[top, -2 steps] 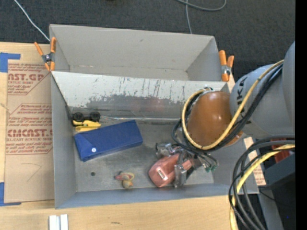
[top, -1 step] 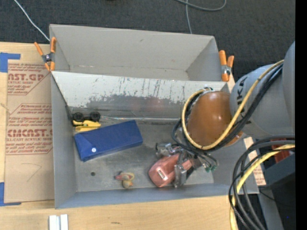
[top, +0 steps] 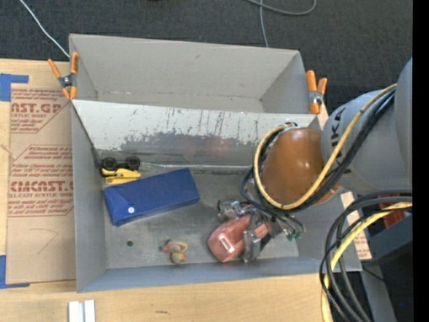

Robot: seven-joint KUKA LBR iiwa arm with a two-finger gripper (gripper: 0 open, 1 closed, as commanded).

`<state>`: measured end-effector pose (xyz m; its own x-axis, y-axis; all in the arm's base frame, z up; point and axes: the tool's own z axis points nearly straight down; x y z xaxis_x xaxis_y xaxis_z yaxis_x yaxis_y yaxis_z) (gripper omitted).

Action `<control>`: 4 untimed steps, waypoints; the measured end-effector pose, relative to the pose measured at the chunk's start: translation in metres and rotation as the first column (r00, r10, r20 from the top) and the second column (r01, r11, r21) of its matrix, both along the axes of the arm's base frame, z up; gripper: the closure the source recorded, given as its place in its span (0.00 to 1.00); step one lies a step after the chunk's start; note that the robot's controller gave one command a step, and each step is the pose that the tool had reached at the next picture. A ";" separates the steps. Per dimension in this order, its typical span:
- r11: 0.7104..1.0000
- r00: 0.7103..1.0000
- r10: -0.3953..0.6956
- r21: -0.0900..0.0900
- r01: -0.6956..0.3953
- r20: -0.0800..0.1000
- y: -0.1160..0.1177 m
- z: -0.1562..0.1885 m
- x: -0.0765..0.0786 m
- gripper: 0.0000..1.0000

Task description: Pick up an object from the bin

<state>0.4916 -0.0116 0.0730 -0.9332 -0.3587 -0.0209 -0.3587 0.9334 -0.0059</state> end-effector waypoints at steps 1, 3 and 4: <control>1.000 1.000 0.000 0.000 0.000 0.000 0.000 0.000 0.000 1.00; 1.000 1.000 0.000 0.000 0.000 0.000 0.000 0.000 0.000 1.00; 1.000 1.000 0.000 0.000 0.000 0.000 0.000 0.000 0.000 1.00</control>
Offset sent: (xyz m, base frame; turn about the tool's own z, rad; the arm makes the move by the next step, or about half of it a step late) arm 0.0000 0.0000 0.0000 0.0000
